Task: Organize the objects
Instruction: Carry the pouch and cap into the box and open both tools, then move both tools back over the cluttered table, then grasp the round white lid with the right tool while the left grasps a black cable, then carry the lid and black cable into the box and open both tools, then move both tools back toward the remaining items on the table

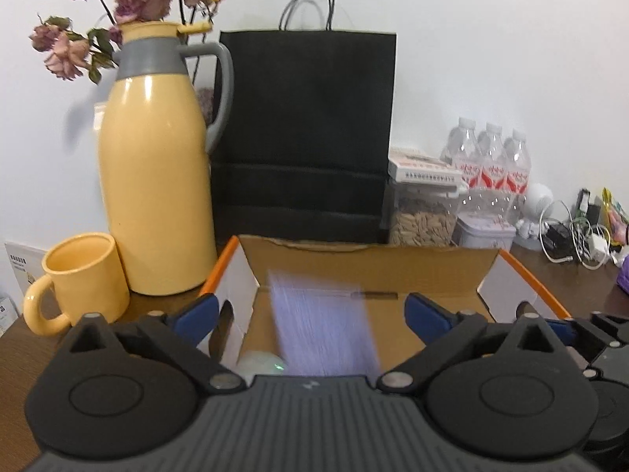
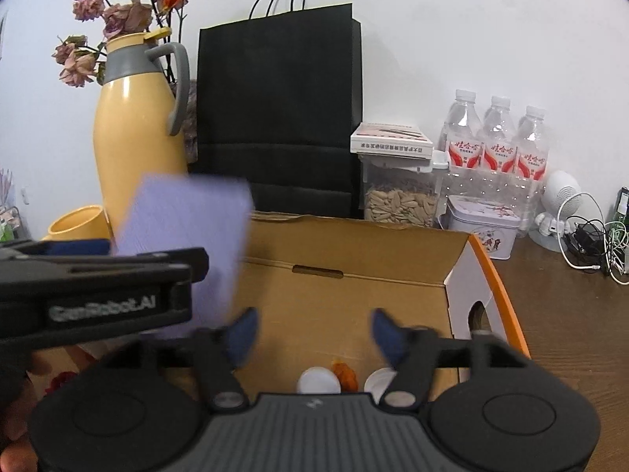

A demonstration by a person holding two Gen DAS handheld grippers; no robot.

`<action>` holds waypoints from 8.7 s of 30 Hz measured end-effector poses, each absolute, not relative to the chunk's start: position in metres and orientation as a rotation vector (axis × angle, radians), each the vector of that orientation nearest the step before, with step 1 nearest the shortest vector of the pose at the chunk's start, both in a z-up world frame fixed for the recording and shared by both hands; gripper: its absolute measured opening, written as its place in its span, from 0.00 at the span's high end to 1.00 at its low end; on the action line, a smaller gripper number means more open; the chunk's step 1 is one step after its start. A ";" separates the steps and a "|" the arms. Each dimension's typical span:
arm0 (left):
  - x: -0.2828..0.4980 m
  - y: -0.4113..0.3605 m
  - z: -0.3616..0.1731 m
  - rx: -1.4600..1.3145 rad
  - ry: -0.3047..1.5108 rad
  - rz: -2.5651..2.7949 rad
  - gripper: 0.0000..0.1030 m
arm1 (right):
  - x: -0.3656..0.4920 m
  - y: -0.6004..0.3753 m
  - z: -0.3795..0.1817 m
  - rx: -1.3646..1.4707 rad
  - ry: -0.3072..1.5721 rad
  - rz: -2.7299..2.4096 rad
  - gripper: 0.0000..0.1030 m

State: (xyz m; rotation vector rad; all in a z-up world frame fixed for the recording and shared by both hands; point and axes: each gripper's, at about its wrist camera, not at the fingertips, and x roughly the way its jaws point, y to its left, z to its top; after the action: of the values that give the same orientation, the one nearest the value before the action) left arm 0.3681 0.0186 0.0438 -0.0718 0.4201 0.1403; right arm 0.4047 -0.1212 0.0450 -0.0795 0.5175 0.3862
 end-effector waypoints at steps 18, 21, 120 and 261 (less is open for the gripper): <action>0.333 0.024 0.078 -0.147 0.308 0.111 0.00 | 0.383 -0.140 0.067 -0.047 0.456 0.380 0.00; 0.317 0.027 0.086 -0.162 0.283 0.094 0.00 | 0.372 -0.149 0.075 -0.044 0.429 0.380 0.00; 0.167 -0.014 -0.014 -0.090 0.668 -0.060 0.07 | 0.163 -0.227 0.017 -0.109 0.526 0.488 0.63; 0.188 0.035 0.003 -0.115 0.427 0.094 0.00 | 0.237 -0.241 0.013 -0.161 0.559 0.299 0.00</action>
State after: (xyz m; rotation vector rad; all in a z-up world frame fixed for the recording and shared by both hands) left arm 0.1885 0.0349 0.0028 -0.1150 0.4272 0.0939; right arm 0.2375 -0.2408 0.0131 -0.1607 0.5593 0.2988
